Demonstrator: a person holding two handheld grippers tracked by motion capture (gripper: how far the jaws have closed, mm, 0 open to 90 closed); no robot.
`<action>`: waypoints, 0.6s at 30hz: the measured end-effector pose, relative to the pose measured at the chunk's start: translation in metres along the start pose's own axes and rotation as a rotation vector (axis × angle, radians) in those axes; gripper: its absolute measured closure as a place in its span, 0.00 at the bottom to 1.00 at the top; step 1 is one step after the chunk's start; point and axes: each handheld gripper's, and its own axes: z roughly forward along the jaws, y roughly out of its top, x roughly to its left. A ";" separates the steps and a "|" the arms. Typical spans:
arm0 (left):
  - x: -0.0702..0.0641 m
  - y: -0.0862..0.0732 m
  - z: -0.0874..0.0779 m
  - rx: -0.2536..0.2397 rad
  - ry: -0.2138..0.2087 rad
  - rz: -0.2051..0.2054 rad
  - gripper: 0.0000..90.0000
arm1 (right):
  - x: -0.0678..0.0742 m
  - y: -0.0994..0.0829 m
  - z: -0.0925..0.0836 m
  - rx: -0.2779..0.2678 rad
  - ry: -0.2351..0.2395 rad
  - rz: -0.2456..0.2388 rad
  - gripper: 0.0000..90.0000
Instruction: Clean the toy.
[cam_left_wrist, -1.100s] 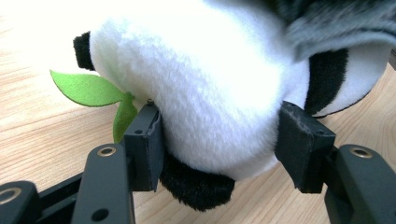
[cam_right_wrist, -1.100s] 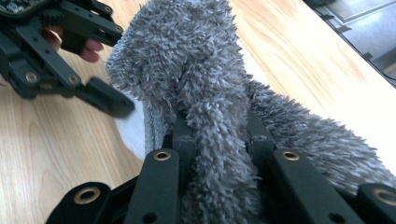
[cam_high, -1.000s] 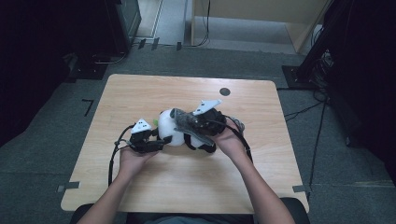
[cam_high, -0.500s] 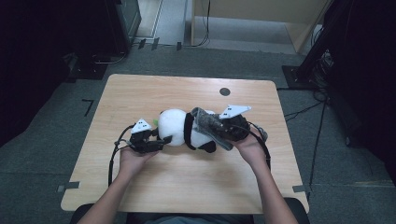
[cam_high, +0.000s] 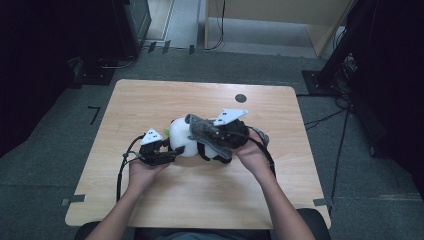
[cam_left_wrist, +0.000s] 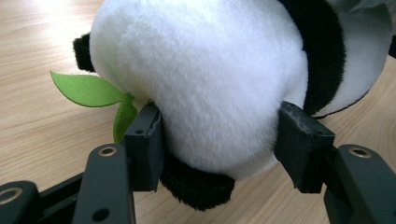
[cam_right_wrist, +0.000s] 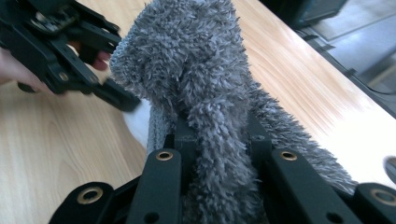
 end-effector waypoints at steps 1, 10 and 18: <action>0.000 0.000 0.000 -0.001 0.002 -0.001 0.44 | 0.002 0.003 0.004 -0.004 0.006 -0.010 0.82; -0.003 -0.004 -0.002 -0.006 0.013 0.007 0.43 | 0.018 0.031 0.046 0.029 0.066 -0.059 0.82; -0.001 -0.003 -0.001 -0.006 0.008 -0.010 0.43 | 0.027 0.035 0.075 0.068 0.099 -0.066 0.82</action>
